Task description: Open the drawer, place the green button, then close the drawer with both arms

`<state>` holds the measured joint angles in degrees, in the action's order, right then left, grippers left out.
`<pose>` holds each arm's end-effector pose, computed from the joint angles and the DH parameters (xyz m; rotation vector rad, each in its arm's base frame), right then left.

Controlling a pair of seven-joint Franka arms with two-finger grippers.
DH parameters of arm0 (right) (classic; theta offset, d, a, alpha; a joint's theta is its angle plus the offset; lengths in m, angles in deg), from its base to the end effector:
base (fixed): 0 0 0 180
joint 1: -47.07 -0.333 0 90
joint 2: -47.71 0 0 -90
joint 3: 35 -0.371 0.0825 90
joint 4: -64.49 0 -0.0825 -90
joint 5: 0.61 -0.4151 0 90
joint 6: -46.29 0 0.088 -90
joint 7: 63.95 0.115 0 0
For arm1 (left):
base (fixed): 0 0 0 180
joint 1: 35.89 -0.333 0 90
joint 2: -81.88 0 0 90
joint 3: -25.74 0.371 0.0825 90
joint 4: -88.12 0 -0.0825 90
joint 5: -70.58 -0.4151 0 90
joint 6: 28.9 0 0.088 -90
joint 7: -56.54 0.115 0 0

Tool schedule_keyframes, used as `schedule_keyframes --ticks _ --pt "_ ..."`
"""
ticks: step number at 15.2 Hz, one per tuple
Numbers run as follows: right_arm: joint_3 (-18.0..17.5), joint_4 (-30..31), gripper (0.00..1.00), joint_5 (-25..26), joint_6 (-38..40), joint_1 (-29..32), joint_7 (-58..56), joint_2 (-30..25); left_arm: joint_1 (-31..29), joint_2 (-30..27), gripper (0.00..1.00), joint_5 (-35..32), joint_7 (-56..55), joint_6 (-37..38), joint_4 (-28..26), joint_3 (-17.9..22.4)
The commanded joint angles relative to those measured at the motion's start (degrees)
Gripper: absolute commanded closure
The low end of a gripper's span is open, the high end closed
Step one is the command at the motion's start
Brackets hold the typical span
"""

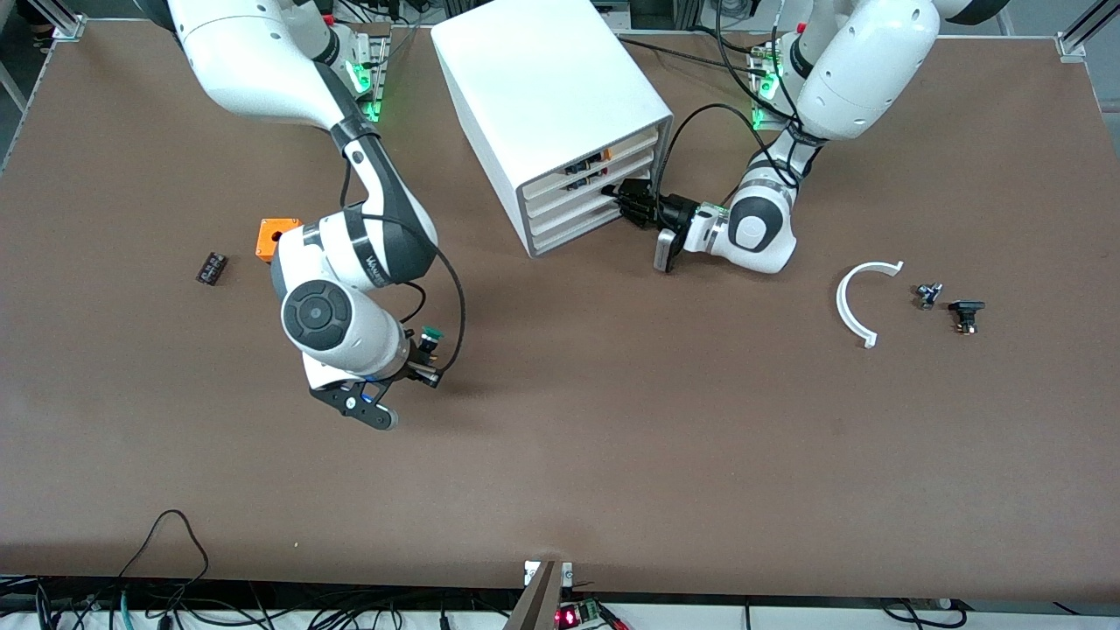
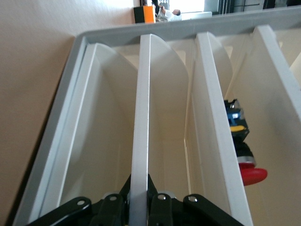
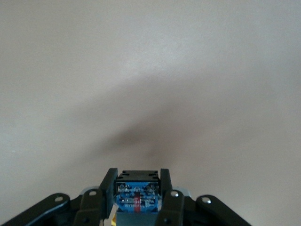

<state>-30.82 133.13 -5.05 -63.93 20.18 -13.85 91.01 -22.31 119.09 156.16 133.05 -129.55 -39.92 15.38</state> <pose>0.7426 0.3358 0.3512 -3.0475 0.7567 0.0562 0.4165 -0.2982 0.1079 1.6280 -0.3672 -0.2796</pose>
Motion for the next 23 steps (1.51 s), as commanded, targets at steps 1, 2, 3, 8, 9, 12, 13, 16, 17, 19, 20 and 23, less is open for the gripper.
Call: schedule_keyframes --ticks 1,2,3,8,9,12,13,16,17,19,20,23 --pt "0.0 -4.0 1.00 -0.9 1.7 -1.2 6.9 1.3 -2.0 -0.4 1.00 0.5 -3.6 -1.1 3.3 0.3" --pt "0.0 -4.1 1.00 -0.9 1.5 -1.8 9.0 1.3 -2.2 -0.3 1.00 -0.6 -5.4 -1.1 4.2 0.6" --pt "0.0 -4.5 1.00 -0.9 1.3 -2.3 11.0 1.2 -2.4 -0.2 1.00 -1.7 -7.1 -1.1 5.3 1.3" --pt "0.2 -6.7 1.00 -0.8 -1.1 -6.3 22.7 1.2 -7.2 1.9 1.00 -9.0 -12.4 -1.0 11.5 1.9" --pt "0.4 -6.9 1.00 -0.6 -1.9 -7.3 25.1 1.1 -8.5 2.7 1.00 -10.7 -13.4 -1.0 13.2 1.8" --pt "0.6 -7.0 1.00 -0.3 -3.5 -10.0 31.1 1.2 -10.5 3.7 1.00 -14.5 -17.2 -1.0 16.9 1.9" --pt "0.6 -7.1 1.00 -0.3 -3.7 -10.8 33.3 1.1 -10.9 4.1 1.00 -15.3 -18.2 -1.0 18.1 1.9" --pt "0.7 -7.1 1.00 -0.2 -4.7 -14.3 39.4 1.2 -11.5 5.6 1.00 -16.3 -19.2 -1.1 20.6 2.1" --pt "0.8 -7.1 1.00 -0.1 -4.8 -15.4 41.4 1.2 -11.6 5.8 1.00 -16.4 -19.7 -1.1 21.1 2.2" --pt "0.9 -7.1 1.00 0.4 -5.1 -17.5 44.5 1.2 -11.6 5.9 1.00 -16.4 -20.1 -1.0 21.6 2.5" --pt "0.8 -7.1 1.00 1.3 -5.6 -18.5 46.1 1.3 -11.6 5.9 0.59 -16.4 -20.3 -1.1 21.6 2.5" --pt "0.8 -7.1 1.00 2.6 -6.5 -21.7 51.2 2.8 -12.7 5.4 0.00 -16.4 -20.4 -0.7 21.6 2.5"
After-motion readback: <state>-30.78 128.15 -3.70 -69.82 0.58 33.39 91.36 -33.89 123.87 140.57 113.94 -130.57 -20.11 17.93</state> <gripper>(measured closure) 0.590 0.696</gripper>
